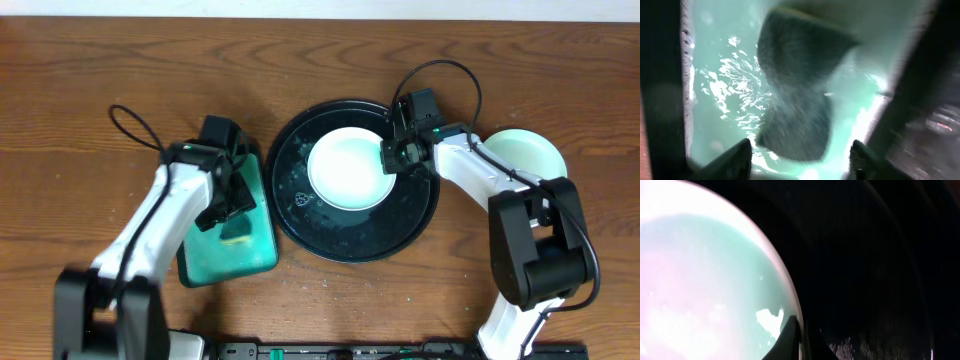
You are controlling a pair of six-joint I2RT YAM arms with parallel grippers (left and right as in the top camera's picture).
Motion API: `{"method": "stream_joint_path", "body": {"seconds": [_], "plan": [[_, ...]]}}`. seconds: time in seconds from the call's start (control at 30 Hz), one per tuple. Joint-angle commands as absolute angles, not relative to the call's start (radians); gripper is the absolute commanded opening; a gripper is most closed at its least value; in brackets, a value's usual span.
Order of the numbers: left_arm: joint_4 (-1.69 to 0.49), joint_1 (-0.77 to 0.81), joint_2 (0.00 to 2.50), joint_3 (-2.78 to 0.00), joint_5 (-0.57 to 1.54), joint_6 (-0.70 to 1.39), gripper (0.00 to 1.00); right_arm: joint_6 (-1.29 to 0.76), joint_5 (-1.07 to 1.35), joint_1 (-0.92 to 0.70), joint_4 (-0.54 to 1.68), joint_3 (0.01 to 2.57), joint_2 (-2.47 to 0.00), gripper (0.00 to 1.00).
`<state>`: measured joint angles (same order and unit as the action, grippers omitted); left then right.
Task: Clean dirty plates on tray and stack at the side
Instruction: 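Return the green sponge to the teal tray with left gripper, then lift the white plate with right gripper and tilt it over sponge tray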
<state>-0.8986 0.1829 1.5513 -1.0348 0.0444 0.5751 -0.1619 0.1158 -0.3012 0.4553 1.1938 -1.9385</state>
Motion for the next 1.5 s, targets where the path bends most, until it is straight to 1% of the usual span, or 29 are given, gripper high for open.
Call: {"method": "stream_joint_path", "body": {"seconds": [0.0, 0.07, 0.23, 0.3, 0.43, 0.57, 0.7, 0.87, 0.93, 1.23, 1.47], "plan": [[-0.918, 0.178, 1.395, -1.095, 0.072, 0.557, 0.72, -0.087, 0.098, -0.333, 0.472, 1.18, -1.848, 0.01], [-0.918, 0.178, 1.312, -1.097, 0.072, 0.558, 0.74, -0.051, 0.068, -0.357, 0.467, 1.18, -1.787, 0.01], [-0.918, 0.178, 1.064, -1.097, 0.066, 0.553, 0.75, 0.044, 0.018, -0.45, 0.42, 1.18, -1.662, 0.01], [-0.919, 0.178, 0.97, -1.097, 0.062, 0.553, 0.76, 0.051, 0.002, -0.492, 0.382, 1.18, -1.626, 0.01], [-0.919, 0.178, 0.804, -1.097, 0.06, 0.554, 0.76, 0.051, 0.039, -0.593, 0.279, 1.18, -1.589, 0.01], [-0.919, 0.178, 0.71, -1.097, 0.06, 0.554, 0.77, 0.099, 0.033, -0.699, 0.176, 1.18, -1.603, 0.01], [-0.919, 0.178, 0.663, -1.097, 0.06, 0.554, 0.77, 0.212, -0.01, -0.786, 0.08, 1.18, -1.637, 0.01], [-0.919, 0.178, 0.658, -1.096, 0.06, 0.554, 0.77, 0.319, -0.267, -0.884, -0.024, 1.18, -1.652, 0.01], [-0.919, 0.178, 0.658, -1.096, 0.06, 0.554, 0.77, 0.368, -0.325, -0.912, -0.056, 1.18, -1.647, 0.01], [-0.919, 0.178, 0.658, -1.096, 0.06, 0.554, 0.78, 0.51, -0.472, -0.98, -0.188, 1.18, -1.645, 0.01], [-0.919, 0.178, 0.658, -1.096, 0.06, 0.554, 0.78, 0.618, -0.474, -0.991, -0.31, 1.18, -1.645, 0.01]]}}
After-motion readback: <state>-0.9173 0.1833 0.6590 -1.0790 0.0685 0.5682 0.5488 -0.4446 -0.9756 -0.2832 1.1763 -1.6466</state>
